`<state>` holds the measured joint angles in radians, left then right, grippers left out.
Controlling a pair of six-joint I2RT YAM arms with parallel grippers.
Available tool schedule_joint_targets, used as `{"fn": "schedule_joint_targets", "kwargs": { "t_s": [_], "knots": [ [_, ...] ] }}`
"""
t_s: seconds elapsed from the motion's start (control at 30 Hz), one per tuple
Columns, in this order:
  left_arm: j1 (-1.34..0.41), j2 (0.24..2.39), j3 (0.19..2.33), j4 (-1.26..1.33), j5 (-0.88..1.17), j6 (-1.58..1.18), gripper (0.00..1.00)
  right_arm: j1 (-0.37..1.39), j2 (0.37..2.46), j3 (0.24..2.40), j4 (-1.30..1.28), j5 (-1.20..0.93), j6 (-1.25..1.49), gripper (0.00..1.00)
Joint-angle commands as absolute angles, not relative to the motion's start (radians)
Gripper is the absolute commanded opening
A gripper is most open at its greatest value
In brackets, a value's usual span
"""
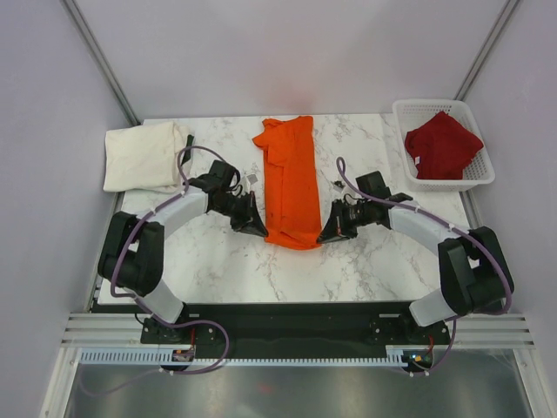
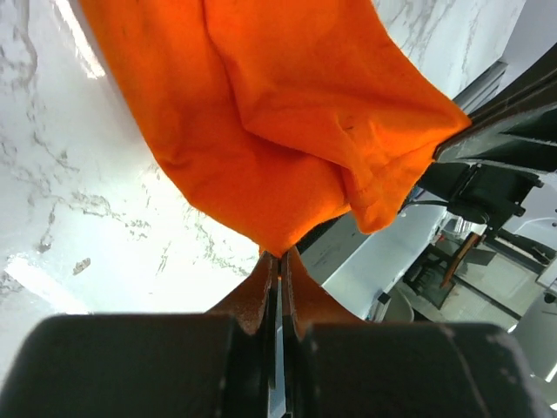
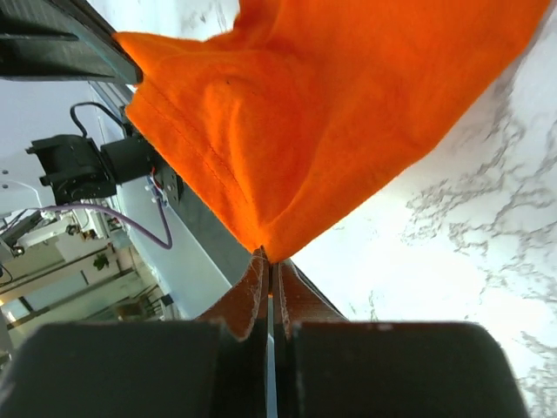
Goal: Fold and stack the t-shirts
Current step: Fold the tshirt
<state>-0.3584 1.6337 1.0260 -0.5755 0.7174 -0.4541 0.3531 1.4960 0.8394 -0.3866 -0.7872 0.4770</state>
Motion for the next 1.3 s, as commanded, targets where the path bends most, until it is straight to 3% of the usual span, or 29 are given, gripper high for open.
{"fn": "schedule_joint_targets", "kwargs": {
  "t_s": [0.0, 0.47, 0.5, 0.53, 0.57, 0.67, 0.73, 0.8, 1.03, 1.27],
  "knots": [
    [-0.351, 1.647, 1.117, -0.594, 0.703, -0.371, 0.02, 0.315, 1.518, 0.937, -0.39, -0.778, 0.439, 0.0],
    [-0.293, 2.006, 1.609, -0.633, 0.591, -0.243, 0.02, 0.232, 1.991, 1.506, -0.373, -0.746, 0.341, 0.0],
    [-0.291, 2.034, 1.644, -0.632, 0.574, -0.236, 0.04, 0.229, 2.058, 1.591, -0.374, -0.717, 0.333, 0.1],
    [-0.291, 2.089, 1.714, -0.634, 0.518, -0.229, 0.24, 0.229, 2.089, 1.63, -0.373, -0.7, 0.327, 0.21],
    [-0.293, 2.109, 1.751, -0.634, 0.477, -0.213, 0.32, 0.224, 2.135, 1.7, -0.374, -0.654, 0.324, 0.36],
    [-0.29, 2.137, 1.868, -0.634, 0.323, -0.17, 0.45, 0.209, 2.145, 1.769, -0.377, -0.637, 0.318, 0.55],
    [-0.287, 2.096, 1.878, -0.637, 0.258, -0.166, 0.6, 0.193, 2.116, 1.743, -0.394, -0.667, 0.31, 0.56],
    [-0.272, 2.06, 1.814, -0.662, 0.268, -0.192, 0.66, 0.186, 2.057, 1.648, -0.42, -0.678, 0.298, 0.56],
    [-0.258, 1.985, 1.487, -0.703, 0.676, -0.268, 0.67, 0.186, 1.957, 1.33, -0.472, -0.741, 0.275, 0.55],
    [-0.258, 2.025, 1.385, -0.678, 0.745, -0.314, 0.67, 0.186, 1.98, 1.253, -0.468, -0.744, 0.281, 0.56]
  ]
}}
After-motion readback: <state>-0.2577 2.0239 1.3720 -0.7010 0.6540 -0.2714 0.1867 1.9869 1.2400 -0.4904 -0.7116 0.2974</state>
